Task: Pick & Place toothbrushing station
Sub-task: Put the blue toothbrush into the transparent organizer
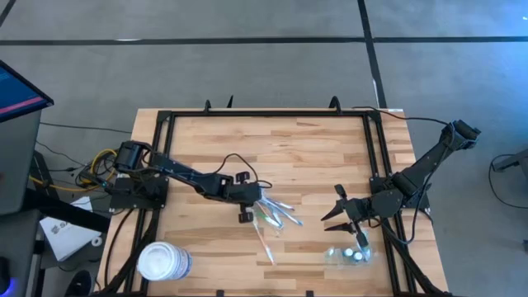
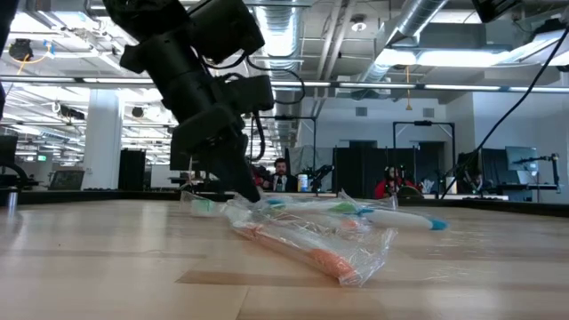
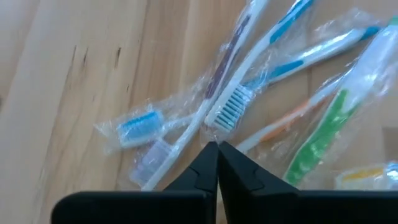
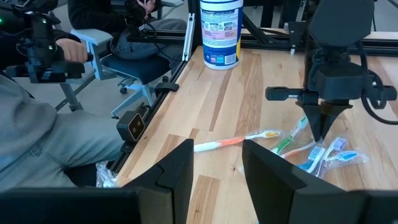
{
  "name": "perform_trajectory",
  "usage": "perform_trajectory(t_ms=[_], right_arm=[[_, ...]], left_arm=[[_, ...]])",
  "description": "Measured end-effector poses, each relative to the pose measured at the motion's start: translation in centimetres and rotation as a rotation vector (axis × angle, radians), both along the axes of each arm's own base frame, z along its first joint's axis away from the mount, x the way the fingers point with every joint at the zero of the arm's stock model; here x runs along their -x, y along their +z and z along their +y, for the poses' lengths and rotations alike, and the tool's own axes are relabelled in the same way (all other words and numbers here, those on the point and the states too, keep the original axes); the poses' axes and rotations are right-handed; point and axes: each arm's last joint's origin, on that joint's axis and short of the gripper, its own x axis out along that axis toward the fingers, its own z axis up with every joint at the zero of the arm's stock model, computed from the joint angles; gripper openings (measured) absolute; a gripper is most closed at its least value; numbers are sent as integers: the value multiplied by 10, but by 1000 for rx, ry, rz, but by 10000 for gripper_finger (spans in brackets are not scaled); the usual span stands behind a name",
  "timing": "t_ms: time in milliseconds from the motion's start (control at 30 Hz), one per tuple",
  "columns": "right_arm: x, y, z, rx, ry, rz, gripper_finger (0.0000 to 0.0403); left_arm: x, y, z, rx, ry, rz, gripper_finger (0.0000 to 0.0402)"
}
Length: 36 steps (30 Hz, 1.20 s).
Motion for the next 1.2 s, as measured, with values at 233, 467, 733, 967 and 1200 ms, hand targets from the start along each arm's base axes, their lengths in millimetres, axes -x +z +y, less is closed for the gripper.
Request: perform_trajectory(t_ms=[233, 467, 733, 967, 1200], right_arm=[[0, 0, 0, -1, 0, -1, 128], [-2, 1, -1, -9, -10, -14, 128], [-17, -3, -7, 5, -70, -20, 128], [-27, -2, -11, -22, -110, -57, 128], [-30, 0, -15, -30, -133, -69, 128]], left_arm=[[1, 24, -11, 9, -32, -79, 0], [14, 67, -23, -51, -40, -225, 0], [25, 107, -30, -73, -85, -404, 0], [22, 125, -35, -94, -132, -560, 0], [18, 139, -38, -95, -144, -710, 0]])
